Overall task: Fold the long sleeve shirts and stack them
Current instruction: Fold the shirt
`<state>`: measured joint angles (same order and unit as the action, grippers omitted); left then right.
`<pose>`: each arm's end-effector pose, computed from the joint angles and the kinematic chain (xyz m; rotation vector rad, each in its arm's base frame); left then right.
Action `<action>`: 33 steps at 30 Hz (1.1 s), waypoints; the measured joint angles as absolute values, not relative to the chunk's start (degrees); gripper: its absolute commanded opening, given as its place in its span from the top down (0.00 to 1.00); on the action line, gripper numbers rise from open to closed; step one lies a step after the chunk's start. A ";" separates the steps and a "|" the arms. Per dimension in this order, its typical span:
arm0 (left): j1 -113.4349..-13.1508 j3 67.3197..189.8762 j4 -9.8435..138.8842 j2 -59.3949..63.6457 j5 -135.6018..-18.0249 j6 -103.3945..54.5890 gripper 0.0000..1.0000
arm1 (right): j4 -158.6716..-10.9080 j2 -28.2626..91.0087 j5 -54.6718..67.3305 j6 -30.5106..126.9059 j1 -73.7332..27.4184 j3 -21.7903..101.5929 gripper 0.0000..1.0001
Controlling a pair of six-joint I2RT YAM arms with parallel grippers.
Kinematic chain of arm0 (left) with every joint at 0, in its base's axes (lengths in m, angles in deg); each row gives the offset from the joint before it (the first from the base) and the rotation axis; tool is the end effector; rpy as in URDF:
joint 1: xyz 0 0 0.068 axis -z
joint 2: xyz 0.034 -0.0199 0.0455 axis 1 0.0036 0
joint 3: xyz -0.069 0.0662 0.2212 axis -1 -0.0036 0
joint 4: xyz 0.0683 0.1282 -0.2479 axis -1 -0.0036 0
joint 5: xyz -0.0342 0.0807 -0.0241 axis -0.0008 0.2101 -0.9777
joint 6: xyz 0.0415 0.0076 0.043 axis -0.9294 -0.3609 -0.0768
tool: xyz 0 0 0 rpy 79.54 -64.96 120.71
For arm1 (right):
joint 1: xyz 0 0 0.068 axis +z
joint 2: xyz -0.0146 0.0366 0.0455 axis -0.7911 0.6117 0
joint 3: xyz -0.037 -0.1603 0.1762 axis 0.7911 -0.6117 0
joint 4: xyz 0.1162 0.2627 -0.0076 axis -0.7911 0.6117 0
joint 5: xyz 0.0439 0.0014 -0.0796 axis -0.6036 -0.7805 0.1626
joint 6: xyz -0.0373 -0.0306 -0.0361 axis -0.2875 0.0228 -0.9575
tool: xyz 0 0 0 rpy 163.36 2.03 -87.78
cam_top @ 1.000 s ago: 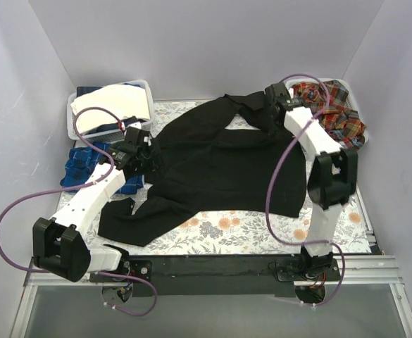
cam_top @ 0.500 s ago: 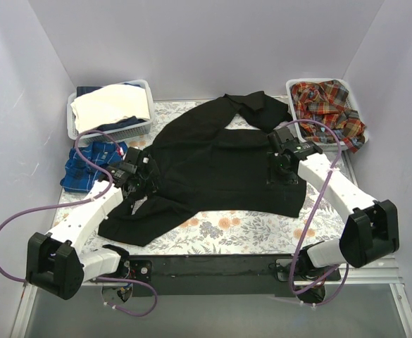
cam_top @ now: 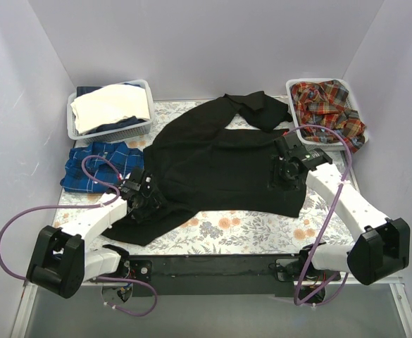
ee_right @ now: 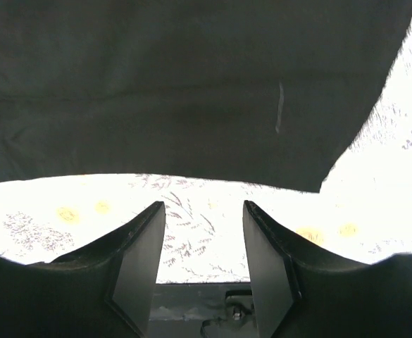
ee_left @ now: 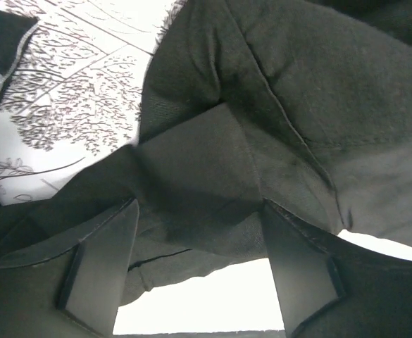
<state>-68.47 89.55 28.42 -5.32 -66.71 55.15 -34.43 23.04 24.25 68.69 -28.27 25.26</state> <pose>0.2186 -0.0838 0.1106 -1.6551 2.3571 -0.4214 0.2631 0.1086 0.2326 0.1333 2.6332 0.0633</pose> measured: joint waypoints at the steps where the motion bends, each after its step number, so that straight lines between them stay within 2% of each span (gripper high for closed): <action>1: -68.45 88.85 29.14 -6.02 -67.27 55.41 0.43 | -34.10 22.37 24.56 69.57 -28.56 24.41 0.44; 2: -68.47 88.44 29.69 -6.41 -67.60 55.67 0.48 | -33.88 21.86 24.89 70.25 -28.86 23.55 0.44; 3: -68.47 87.74 30.71 -6.74 -68.10 56.02 0.63 | -33.53 21.45 25.24 71.12 -29.32 22.55 0.44; 4: -68.47 87.32 31.30 -6.89 -68.65 56.35 0.71 | -33.29 20.99 25.74 71.93 -30.11 20.82 0.44; 5: -68.47 86.76 32.13 -6.93 -69.31 56.57 0.82 | -33.05 20.62 26.16 72.89 -30.96 18.79 0.44; 6: -68.41 86.23 32.79 -6.80 -69.79 56.85 1.00 | -32.46 20.53 26.46 73.50 -31.64 17.17 0.44; 16: -68.19 85.55 30.04 -9.05 -70.81 56.72 1.00 | -31.69 20.46 27.29 75.58 -44.03 6.42 0.46; 27: -68.19 90.60 23.96 -15.33 -70.71 56.37 1.00 | -37.27 24.51 26.59 75.03 -46.50 5.35 0.48; 31: -68.16 90.60 23.13 -15.28 -70.79 56.37 1.00 | -40.13 27.22 25.41 74.40 -46.59 4.60 0.62; 32: -68.16 90.62 22.91 -15.28 -70.79 56.37 1.00 | -40.79 27.74 25.00 74.24 -46.61 4.23 0.77; 33: -68.16 90.69 22.52 -15.31 -70.79 56.37 1.00 | -41.14 28.00 24.36 74.24 -46.61 4.08 0.84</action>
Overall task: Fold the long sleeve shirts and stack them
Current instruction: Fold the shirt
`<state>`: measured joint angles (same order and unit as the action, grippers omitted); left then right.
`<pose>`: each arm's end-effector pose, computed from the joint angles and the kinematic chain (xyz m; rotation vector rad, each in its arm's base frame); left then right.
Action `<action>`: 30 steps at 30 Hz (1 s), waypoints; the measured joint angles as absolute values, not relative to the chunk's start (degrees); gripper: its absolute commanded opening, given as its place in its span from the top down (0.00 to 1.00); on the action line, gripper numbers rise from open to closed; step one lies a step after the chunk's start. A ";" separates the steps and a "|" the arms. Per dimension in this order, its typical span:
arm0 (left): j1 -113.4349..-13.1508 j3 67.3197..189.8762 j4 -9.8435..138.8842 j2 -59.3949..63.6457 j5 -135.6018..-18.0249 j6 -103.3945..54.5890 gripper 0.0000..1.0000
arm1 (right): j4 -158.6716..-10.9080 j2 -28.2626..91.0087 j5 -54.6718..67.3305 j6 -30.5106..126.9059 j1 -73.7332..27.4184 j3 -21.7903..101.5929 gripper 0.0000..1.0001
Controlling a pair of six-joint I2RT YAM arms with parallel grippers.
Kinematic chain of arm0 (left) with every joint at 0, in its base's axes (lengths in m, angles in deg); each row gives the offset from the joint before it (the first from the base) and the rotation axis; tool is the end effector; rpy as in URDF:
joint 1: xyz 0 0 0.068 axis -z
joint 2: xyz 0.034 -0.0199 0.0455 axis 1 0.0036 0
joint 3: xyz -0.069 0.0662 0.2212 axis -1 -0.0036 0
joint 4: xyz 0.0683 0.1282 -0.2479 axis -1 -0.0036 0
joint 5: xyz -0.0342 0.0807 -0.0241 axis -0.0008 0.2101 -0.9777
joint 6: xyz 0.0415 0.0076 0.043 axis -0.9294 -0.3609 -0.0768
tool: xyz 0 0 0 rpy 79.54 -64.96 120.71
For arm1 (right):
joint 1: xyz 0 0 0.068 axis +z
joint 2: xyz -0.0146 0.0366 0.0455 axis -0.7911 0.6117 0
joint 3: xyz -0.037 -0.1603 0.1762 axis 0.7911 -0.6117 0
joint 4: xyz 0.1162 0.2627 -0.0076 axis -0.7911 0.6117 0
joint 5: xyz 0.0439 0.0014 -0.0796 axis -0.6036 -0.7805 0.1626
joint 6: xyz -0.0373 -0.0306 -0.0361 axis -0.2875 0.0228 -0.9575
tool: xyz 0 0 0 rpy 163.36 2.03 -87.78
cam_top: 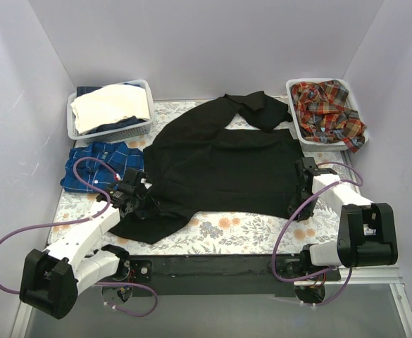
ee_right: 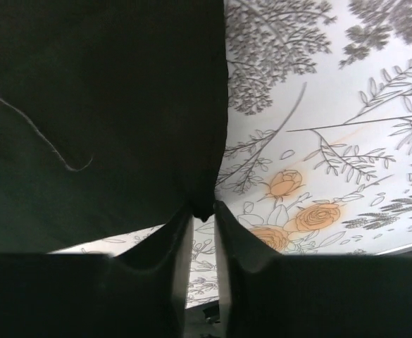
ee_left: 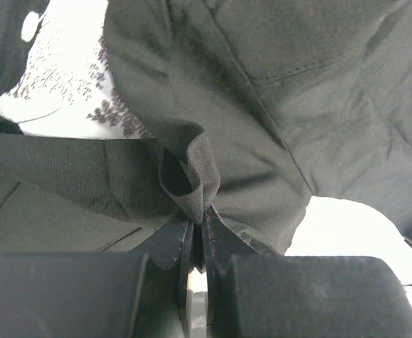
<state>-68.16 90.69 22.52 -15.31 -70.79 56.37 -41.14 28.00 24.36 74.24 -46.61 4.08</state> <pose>0.2074 -0.0841 0.1485 -1.6465 2.3430 -0.5934 0.2384 0.0157 0.1025 0.7105 2.8600 -0.1862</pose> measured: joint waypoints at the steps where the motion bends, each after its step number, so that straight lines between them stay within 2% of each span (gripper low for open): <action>1: -68.16 90.73 22.12 -15.37 -70.79 56.37 1.00 | -41.55 28.00 23.77 74.33 -46.61 3.99 0.92; 2: -68.16 90.84 21.73 -15.44 -70.79 56.37 1.00 | -42.01 28.00 23.23 74.20 -46.61 3.88 0.99; 13: -67.97 99.69 12.66 -19.65 -67.43 56.20 1.00 | -39.78 23.55 21.61 74.14 -47.53 1.87 0.99; 20: -67.90 97.42 8.46 -24.07 -69.04 56.94 1.00 | -34.88 18.76 22.07 74.77 -49.65 2.07 0.99; 26: -67.86 94.36 7.63 -22.61 -73.11 56.57 1.00 | -29.84 11.68 25.17 75.25 -55.46 4.10 0.99; 30: -67.82 94.32 8.18 -20.44 -75.32 55.02 0.92 | -27.41 9.99 25.87 75.47 -58.09 4.78 0.99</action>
